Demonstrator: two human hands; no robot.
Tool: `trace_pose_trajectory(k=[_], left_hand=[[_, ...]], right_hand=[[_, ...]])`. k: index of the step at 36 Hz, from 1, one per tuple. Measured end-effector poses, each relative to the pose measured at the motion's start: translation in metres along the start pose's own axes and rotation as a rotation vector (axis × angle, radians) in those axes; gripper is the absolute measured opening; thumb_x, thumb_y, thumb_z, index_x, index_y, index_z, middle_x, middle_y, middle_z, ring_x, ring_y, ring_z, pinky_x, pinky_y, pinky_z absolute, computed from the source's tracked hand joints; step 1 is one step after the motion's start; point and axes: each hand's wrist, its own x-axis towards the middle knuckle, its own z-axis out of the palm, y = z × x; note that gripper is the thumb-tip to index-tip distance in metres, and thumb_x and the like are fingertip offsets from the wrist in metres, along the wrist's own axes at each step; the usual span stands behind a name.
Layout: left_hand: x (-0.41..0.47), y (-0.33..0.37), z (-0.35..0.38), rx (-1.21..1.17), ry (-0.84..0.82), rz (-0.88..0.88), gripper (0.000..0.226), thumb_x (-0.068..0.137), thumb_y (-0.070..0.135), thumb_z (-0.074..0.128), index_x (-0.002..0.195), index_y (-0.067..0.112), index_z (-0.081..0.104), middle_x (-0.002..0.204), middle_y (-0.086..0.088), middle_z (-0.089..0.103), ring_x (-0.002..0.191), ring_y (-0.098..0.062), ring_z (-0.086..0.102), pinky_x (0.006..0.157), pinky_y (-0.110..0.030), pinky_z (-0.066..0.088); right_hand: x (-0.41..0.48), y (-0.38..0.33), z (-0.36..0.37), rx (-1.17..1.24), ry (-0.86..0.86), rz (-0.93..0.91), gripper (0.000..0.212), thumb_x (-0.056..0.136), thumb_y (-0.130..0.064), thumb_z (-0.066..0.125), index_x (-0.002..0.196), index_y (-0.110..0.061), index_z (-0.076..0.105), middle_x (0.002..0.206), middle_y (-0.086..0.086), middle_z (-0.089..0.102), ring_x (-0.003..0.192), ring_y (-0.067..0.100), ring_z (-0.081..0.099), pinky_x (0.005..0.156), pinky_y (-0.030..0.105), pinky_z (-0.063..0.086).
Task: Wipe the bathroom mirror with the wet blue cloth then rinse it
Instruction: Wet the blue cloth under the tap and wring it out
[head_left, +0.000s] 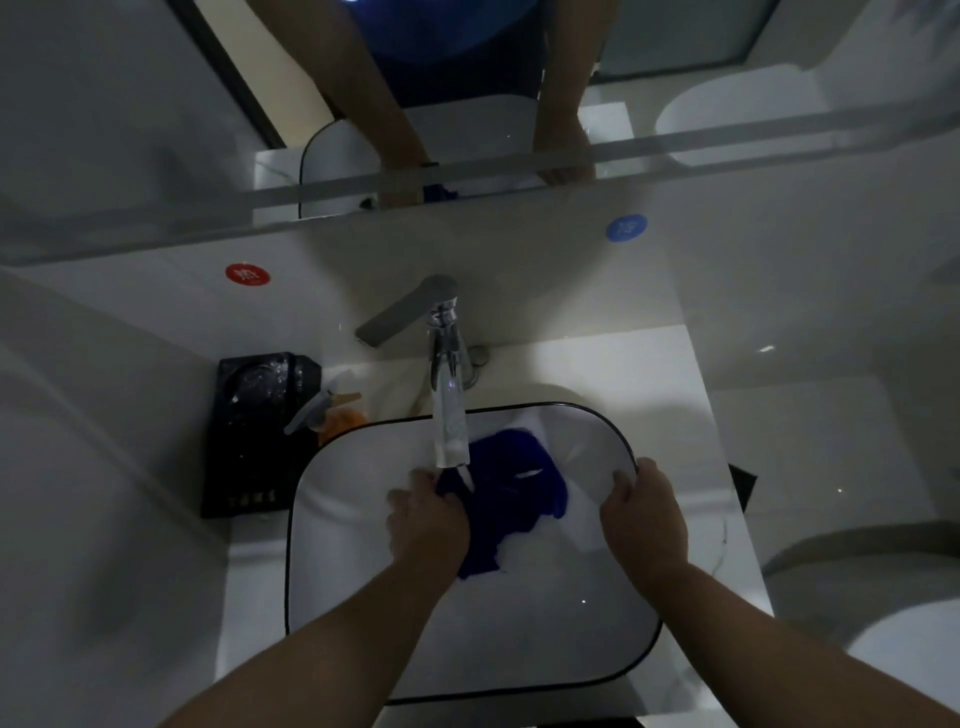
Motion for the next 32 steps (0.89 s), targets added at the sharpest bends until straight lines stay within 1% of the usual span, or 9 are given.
trace_pose_trajectory(k=[2, 6, 11, 16, 20, 23, 27, 30, 32], left_hand=[[-0.009, 0.007, 0.008, 0.097, 0.062, 0.174, 0.042, 0.107, 0.044, 0.050, 0.138, 0.017, 0.051, 0.138, -0.015, 0.046, 0.115, -0.042, 0.056, 0.093, -0.049, 0.052], [-0.016, 0.019, 0.026, 0.338, -0.106, 0.342, 0.079, 0.096, 0.071, 0.054, 0.163, 0.045, 0.021, 0.160, -0.013, 0.026, 0.138, -0.045, 0.041, 0.109, -0.062, 0.049], [0.003, 0.009, 0.033, 0.345, -0.132, 0.384, 0.074, 0.104, 0.053, 0.053, 0.165, 0.035, 0.016, 0.146, -0.020, 0.040, 0.110, -0.038, 0.062, 0.087, -0.044, 0.058], [0.010, -0.002, 0.020, -0.239, -0.210, -0.076, 0.046, 0.105, 0.051, 0.052, 0.134, 0.015, 0.050, 0.121, -0.013, 0.068, 0.098, -0.032, 0.067, 0.087, -0.041, 0.058], [0.026, -0.025, 0.018, -0.669, -0.132, -0.458, 0.074, 0.096, 0.062, 0.051, 0.149, 0.011, 0.049, 0.134, -0.019, 0.067, 0.108, -0.039, 0.069, 0.098, -0.056, 0.061], [0.024, -0.031, 0.026, -0.755, -0.069, -0.570, 0.090, 0.085, 0.072, 0.052, 0.155, 0.015, 0.046, 0.140, -0.022, 0.063, 0.111, -0.044, 0.068, 0.092, -0.064, 0.062], [-0.037, -0.004, 0.017, -0.300, -0.035, -0.202, 0.093, 0.097, 0.039, 0.068, 0.169, 0.023, 0.012, 0.162, -0.025, 0.027, 0.135, -0.046, 0.049, 0.109, -0.051, 0.052], [-0.061, -0.010, 0.025, 0.235, -0.043, 0.095, 0.103, 0.089, 0.050, 0.068, 0.167, 0.048, 0.000, 0.169, -0.022, 0.007, 0.141, -0.043, 0.039, 0.113, -0.052, 0.044], [-0.056, -0.018, 0.026, 0.369, -0.060, 0.132, 0.097, 0.091, 0.055, 0.065, 0.164, 0.055, 0.001, 0.170, -0.020, 0.005, 0.139, -0.040, 0.039, 0.109, -0.052, 0.046]], right_hand=[[0.000, 0.000, 0.000, 0.005, -0.004, -0.006, 0.013, 0.108, -0.024, 0.050, 0.096, -0.020, 0.053, 0.087, 0.002, 0.058, 0.077, 0.026, 0.062, 0.071, 0.041, 0.054], [0.000, 0.001, 0.001, -0.009, 0.001, -0.008, 0.013, 0.108, -0.026, 0.051, 0.097, -0.020, 0.053, 0.088, 0.003, 0.059, 0.077, 0.025, 0.062, 0.072, 0.042, 0.056], [0.000, 0.003, 0.002, -0.024, 0.002, -0.016, 0.011, 0.108, -0.027, 0.051, 0.101, -0.019, 0.054, 0.091, 0.005, 0.059, 0.080, 0.027, 0.062, 0.073, 0.042, 0.056], [0.001, 0.003, 0.003, -0.029, 0.015, -0.018, 0.012, 0.107, -0.024, 0.053, 0.097, -0.017, 0.052, 0.092, 0.008, 0.059, 0.082, 0.034, 0.060, 0.072, 0.039, 0.048], [0.001, 0.003, 0.005, -0.043, 0.024, -0.001, 0.011, 0.106, -0.022, 0.055, 0.098, -0.014, 0.052, 0.096, 0.015, 0.061, 0.091, 0.043, 0.064, 0.073, 0.040, 0.044], [0.001, 0.002, 0.004, -0.061, 0.025, 0.002, 0.013, 0.106, -0.021, 0.055, 0.103, -0.009, 0.055, 0.098, 0.018, 0.061, 0.095, 0.045, 0.065, 0.073, 0.039, 0.041], [0.002, 0.003, 0.005, -0.074, 0.025, -0.010, 0.013, 0.106, -0.022, 0.053, 0.100, -0.011, 0.052, 0.100, 0.020, 0.062, 0.095, 0.045, 0.064, 0.073, 0.043, 0.045], [0.002, 0.002, 0.005, -0.097, 0.022, -0.013, 0.015, 0.106, -0.023, 0.053, 0.096, -0.014, 0.047, 0.096, 0.017, 0.059, 0.093, 0.044, 0.064, 0.073, 0.044, 0.047], [0.002, 0.003, 0.005, -0.106, 0.015, -0.012, 0.016, 0.107, -0.022, 0.052, 0.095, -0.015, 0.045, 0.093, 0.012, 0.054, 0.092, 0.044, 0.063, 0.072, 0.043, 0.045]])
